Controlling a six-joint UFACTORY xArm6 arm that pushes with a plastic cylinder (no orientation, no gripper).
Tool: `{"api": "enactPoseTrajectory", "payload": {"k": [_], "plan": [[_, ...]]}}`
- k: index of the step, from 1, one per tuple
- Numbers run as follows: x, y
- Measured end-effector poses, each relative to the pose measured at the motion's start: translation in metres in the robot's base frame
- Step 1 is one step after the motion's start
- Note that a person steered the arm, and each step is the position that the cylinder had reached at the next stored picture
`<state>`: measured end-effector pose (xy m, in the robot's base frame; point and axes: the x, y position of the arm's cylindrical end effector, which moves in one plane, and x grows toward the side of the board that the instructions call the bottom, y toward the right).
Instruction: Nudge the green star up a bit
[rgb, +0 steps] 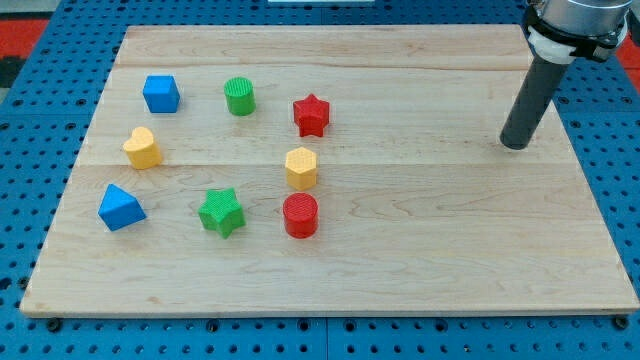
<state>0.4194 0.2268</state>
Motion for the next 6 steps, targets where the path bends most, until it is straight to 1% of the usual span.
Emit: {"api": "enactPoseTrajectory", "payload": {"k": [2,3,6], "plan": [[0.092,-0.012],[0.107,-0.027],[0.109,-0.027]]}}
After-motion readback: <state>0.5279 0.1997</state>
